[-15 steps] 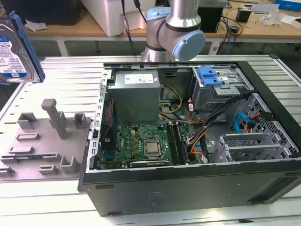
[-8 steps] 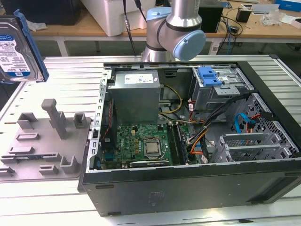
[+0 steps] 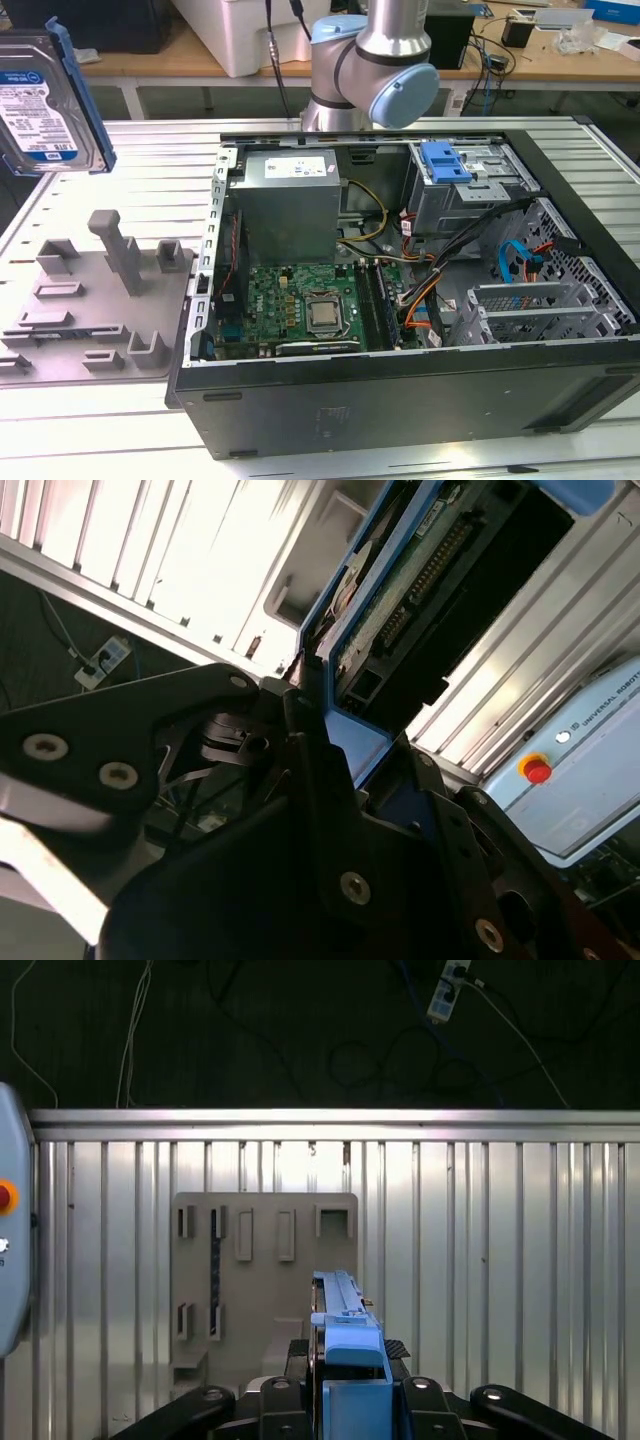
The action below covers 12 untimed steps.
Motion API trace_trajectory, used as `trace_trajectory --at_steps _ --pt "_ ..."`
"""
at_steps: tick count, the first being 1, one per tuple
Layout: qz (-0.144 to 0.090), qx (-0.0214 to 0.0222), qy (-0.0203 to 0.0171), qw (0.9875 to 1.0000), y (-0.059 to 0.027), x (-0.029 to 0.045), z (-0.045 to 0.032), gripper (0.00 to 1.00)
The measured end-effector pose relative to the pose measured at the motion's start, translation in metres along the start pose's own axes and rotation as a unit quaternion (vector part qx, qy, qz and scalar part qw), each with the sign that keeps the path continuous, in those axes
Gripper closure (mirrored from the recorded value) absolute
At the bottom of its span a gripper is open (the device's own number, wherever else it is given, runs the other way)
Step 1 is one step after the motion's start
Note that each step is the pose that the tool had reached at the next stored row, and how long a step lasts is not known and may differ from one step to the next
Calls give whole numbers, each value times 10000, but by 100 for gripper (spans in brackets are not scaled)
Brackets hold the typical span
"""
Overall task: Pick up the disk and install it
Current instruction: 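Pick up the disk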
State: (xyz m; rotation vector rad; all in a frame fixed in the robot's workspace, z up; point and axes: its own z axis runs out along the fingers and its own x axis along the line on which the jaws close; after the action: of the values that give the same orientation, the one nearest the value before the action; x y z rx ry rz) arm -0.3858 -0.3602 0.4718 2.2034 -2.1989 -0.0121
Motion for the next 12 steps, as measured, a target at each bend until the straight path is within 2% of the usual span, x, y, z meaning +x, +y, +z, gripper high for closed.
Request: trace_trajectory --at_steps 12 --pt "0 0 0 10000 -235 58 -22 63"
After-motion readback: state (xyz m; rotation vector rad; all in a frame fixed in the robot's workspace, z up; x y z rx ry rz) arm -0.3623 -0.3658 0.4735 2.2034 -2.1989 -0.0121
